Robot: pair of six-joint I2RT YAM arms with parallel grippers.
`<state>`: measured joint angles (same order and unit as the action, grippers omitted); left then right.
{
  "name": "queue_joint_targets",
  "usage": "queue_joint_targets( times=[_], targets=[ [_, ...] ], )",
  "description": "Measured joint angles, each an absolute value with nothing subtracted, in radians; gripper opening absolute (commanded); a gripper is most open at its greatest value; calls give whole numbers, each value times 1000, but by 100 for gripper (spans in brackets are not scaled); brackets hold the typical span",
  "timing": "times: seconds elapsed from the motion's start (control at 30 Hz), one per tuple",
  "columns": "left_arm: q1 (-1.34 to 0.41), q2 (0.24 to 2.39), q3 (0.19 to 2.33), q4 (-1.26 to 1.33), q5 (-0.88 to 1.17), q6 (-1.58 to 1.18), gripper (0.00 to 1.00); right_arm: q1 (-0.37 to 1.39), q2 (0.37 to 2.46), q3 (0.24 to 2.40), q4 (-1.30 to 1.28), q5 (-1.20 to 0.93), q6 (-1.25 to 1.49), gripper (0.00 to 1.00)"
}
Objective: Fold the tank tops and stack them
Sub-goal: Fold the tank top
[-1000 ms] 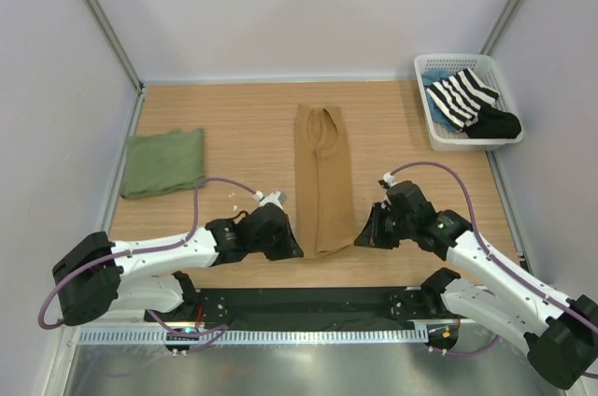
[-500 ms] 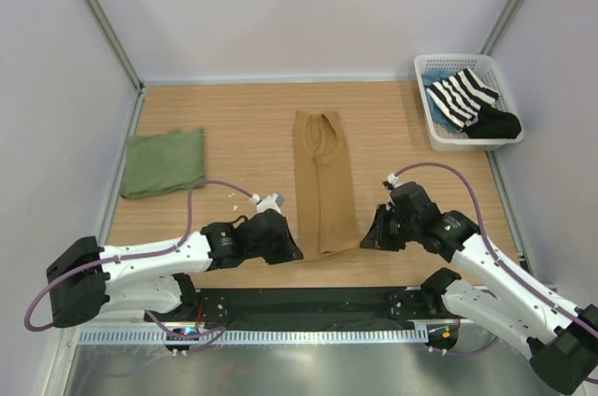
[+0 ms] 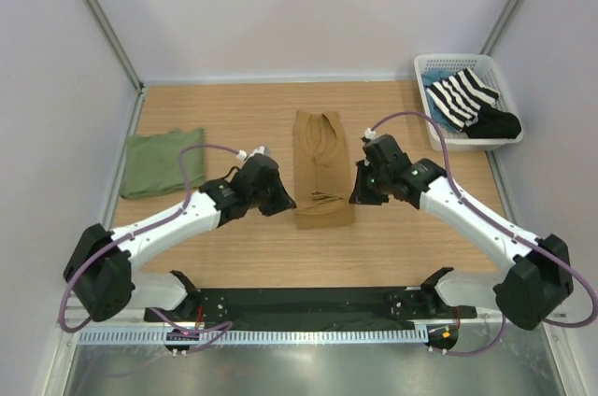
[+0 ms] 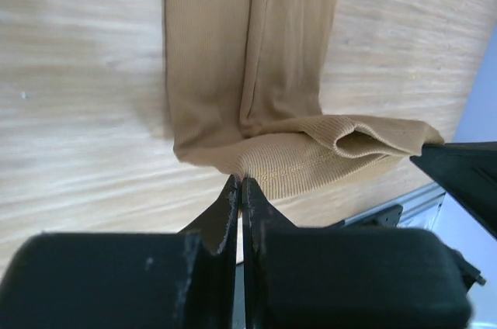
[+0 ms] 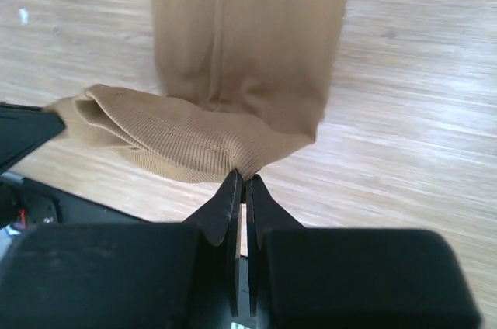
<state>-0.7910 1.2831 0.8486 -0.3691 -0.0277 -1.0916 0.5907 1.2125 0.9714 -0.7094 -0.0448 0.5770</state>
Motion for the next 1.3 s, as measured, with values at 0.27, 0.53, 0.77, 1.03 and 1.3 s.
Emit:
queue_joint_targets(
  times=[0.27,0.53,0.77,1.03,1.3],
  targets=[
    [-694,1451,1018,-398,31,-1005,0,510,1411,1114,-698,-27,513,1],
    [-619,1635,1159,-403,75,-945,0,431,1620,1231,-658,-32,467,1],
    [-587,1719,1248,-416,85,-908,0,404,1714,1294,-650,-44,453,1],
    [-561,1767,1301,-429,91,-895,0,403,1751,1380,-651,-45,447,1],
    [-536,1870,1387,-432,102,-881,0,376,1869,1424,-624,-47,447,1]
  ],
)
